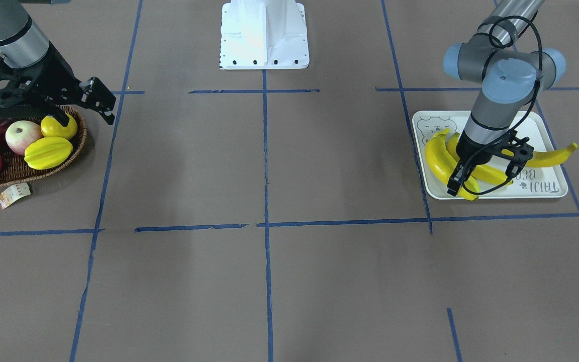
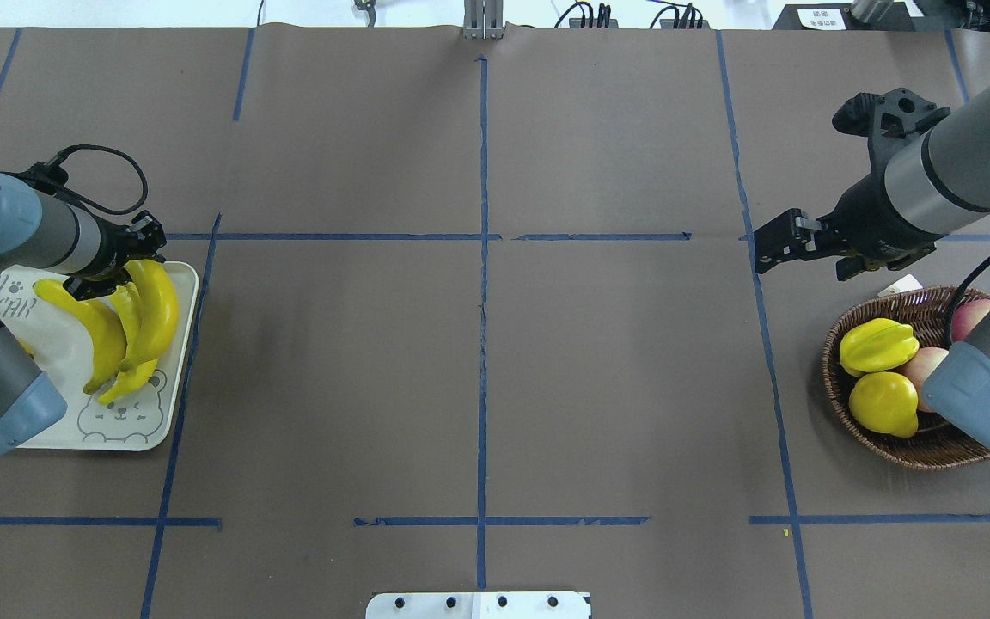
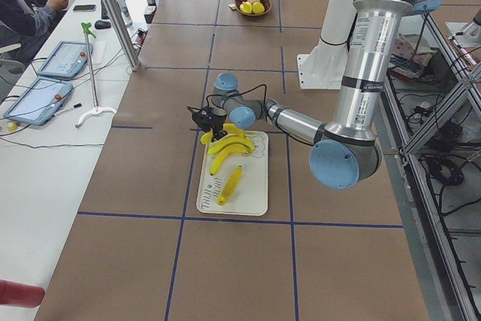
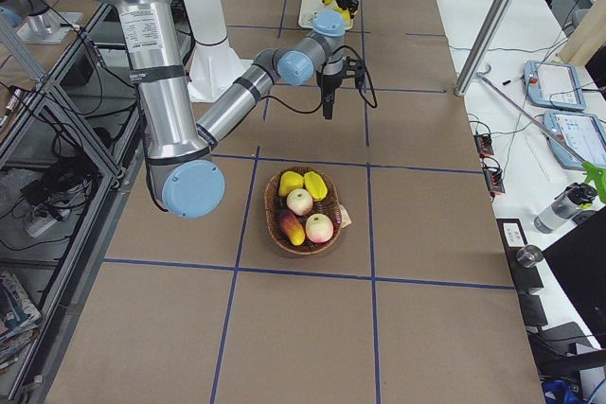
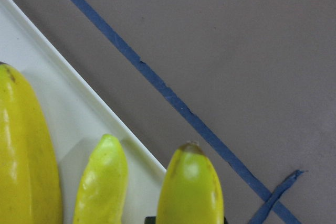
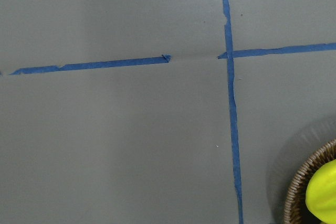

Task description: Transfer all bananas from basket to plate

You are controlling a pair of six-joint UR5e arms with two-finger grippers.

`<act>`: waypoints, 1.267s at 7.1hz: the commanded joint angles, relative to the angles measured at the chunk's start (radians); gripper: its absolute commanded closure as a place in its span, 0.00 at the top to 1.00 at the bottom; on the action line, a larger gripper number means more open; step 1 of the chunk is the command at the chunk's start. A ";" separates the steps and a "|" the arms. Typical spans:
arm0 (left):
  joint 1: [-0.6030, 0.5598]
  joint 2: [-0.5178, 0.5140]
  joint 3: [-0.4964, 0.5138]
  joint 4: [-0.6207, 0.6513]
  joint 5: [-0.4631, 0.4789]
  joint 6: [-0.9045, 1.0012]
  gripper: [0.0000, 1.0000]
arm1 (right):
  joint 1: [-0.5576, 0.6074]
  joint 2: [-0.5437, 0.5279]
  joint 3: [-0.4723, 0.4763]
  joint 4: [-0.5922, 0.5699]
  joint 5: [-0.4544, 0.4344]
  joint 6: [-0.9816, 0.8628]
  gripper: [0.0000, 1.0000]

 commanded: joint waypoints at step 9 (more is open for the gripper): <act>-0.015 0.041 0.008 -0.065 -0.084 0.071 0.99 | 0.000 0.001 0.000 0.000 -0.003 0.000 1.00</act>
